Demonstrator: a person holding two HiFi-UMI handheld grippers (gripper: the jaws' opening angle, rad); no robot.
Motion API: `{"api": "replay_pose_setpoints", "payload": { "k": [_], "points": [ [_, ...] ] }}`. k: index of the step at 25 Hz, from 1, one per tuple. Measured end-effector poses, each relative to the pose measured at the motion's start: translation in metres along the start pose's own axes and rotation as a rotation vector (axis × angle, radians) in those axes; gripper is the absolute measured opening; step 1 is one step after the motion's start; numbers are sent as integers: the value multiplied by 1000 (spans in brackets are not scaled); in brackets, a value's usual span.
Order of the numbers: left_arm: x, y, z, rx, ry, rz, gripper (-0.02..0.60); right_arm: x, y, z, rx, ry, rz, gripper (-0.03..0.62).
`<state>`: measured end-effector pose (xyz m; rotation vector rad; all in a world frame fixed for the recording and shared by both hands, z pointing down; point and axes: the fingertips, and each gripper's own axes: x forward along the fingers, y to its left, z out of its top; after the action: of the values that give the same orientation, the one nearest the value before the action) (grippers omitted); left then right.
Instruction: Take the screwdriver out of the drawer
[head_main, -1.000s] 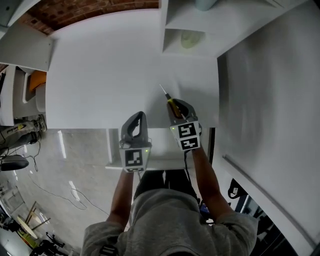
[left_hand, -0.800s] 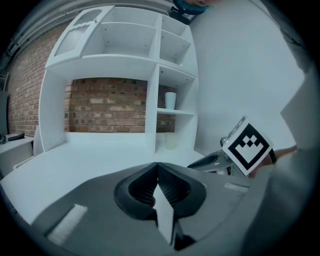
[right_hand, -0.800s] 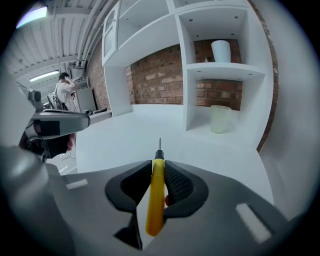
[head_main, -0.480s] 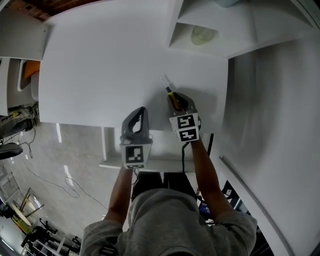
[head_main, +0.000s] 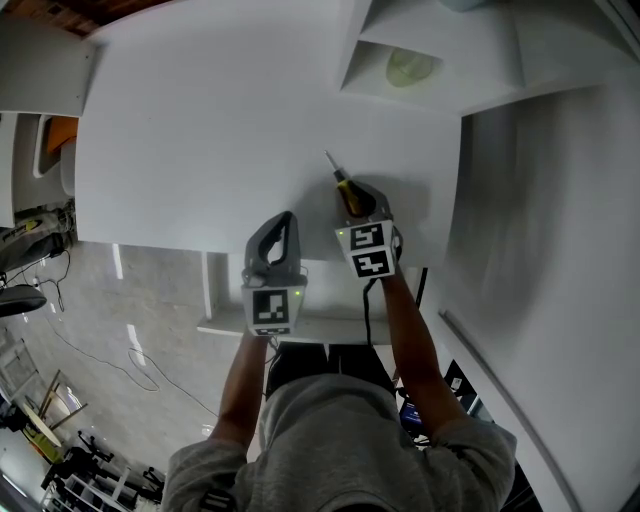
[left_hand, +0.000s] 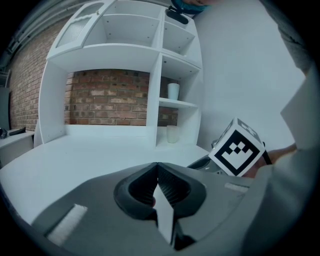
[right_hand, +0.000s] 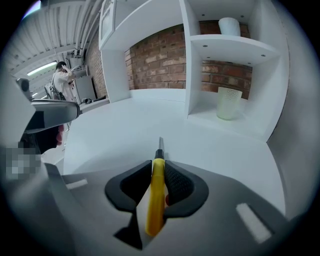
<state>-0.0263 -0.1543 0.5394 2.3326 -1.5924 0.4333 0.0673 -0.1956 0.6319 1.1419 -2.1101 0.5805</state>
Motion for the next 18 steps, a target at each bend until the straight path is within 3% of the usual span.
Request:
{"api": "replay_pose_setpoints", "payload": {
  "k": [10, 13, 18],
  "points": [
    [-6, 2, 1, -1, -5, 9, 12, -1, -2, 1, 25, -22, -13, 94],
    [-8, 2, 5, -7, -8, 13, 12, -4, -1, 4, 53, -48, 7, 202],
    [-12, 1, 17, 11, -23, 11, 12, -13, -3, 11, 73, -83, 13, 249]
  ]
}}
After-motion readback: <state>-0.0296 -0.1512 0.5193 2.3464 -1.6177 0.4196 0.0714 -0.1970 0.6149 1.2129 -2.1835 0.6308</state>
